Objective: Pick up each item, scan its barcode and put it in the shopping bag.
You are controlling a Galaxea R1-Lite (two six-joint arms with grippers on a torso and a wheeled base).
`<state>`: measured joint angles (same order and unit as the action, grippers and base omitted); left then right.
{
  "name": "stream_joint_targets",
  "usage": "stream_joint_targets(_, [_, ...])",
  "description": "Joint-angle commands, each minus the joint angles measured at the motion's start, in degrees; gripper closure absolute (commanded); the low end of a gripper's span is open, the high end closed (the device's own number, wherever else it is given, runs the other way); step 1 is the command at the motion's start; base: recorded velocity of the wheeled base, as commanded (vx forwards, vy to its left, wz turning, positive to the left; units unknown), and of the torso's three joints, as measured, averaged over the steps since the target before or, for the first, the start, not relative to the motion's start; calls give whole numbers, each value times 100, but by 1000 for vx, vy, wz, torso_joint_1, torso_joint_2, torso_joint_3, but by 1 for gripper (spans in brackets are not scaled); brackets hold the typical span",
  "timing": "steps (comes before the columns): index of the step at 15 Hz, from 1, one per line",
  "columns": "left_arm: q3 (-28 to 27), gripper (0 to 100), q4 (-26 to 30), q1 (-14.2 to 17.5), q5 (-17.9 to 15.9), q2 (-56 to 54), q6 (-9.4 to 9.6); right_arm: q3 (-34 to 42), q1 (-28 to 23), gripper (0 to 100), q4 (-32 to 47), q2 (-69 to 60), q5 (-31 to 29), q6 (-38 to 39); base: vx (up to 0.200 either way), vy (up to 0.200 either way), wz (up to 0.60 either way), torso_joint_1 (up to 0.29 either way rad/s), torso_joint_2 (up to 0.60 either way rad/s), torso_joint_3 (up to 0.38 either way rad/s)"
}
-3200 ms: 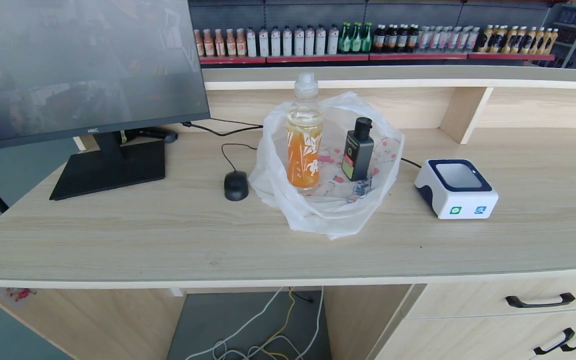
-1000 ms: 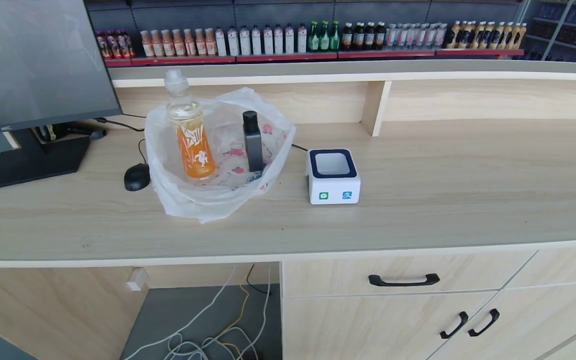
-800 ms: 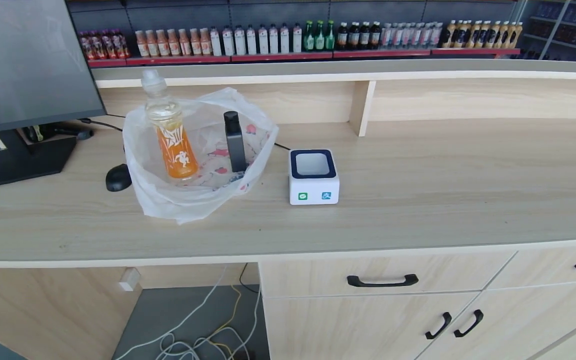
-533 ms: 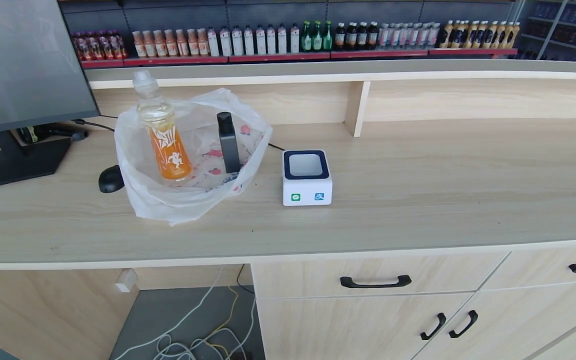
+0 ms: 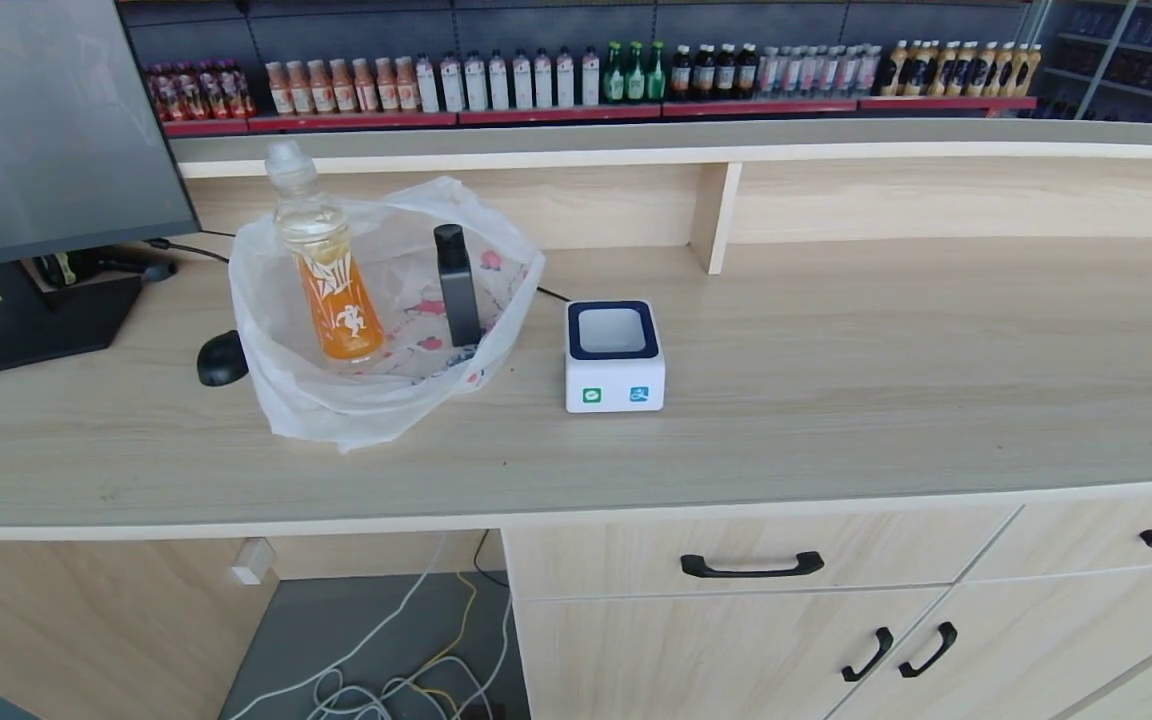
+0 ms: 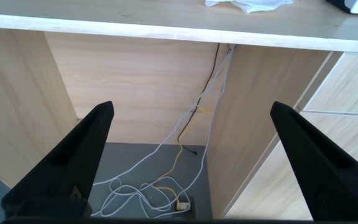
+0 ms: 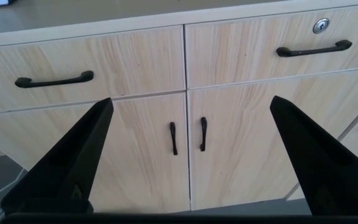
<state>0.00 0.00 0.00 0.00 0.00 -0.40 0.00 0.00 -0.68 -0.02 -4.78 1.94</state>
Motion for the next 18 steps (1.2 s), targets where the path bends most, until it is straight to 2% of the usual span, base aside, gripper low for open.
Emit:
stream_joint_targets(1, [0, 0, 0, 0, 0, 0, -4, 0, 0, 0, -2, 2, 3, 0, 0, -200, 0, -7, 2, 2])
stream_joint_targets(3, [0, 0, 0, 0, 0, 0, 5, 0, 0, 0, -2, 11, 3, 0, 0, -200, 0, 5, 7, 5])
stream_joint_targets(18, [0, 0, 0, 0, 0, 0, 23, 0, 0, 0, -2, 2, 3, 35, 0, 0, 0, 0, 0, 0])
